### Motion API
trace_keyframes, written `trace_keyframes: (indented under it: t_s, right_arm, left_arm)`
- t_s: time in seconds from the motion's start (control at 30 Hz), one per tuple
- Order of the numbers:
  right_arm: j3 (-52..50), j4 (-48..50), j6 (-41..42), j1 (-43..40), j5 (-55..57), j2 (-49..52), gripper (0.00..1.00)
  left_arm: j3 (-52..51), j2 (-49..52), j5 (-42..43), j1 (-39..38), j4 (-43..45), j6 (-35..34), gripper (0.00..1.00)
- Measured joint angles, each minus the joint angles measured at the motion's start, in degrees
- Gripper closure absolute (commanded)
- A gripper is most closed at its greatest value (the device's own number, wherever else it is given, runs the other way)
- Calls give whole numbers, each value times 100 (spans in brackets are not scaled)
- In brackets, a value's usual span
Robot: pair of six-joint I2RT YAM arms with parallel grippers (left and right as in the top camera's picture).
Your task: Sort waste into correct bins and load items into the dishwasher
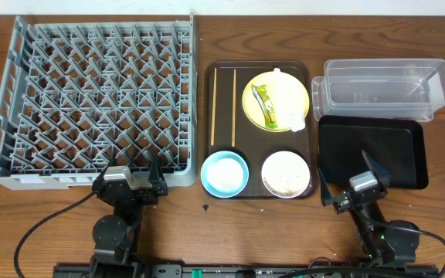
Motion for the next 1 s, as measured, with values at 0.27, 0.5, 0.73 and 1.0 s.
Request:
trace_keyframes:
  t_s: [0.27,0.5,0.73,1.0]
  right_arm:
    - [0,0,-2,0,0,0,1]
    - [0,0,0,0,0,0,1]
    - [0,0,0,0,0,0,1]
    - [-2,330,358,0,-610,0,1]
  left_arm:
    - [2,0,0,0,0,0,2]
    - [2,0,0,0,0,0,2]
    - [2,0,9,0,0,0,2]
    - [-9,9,216,0,291,-2,2]
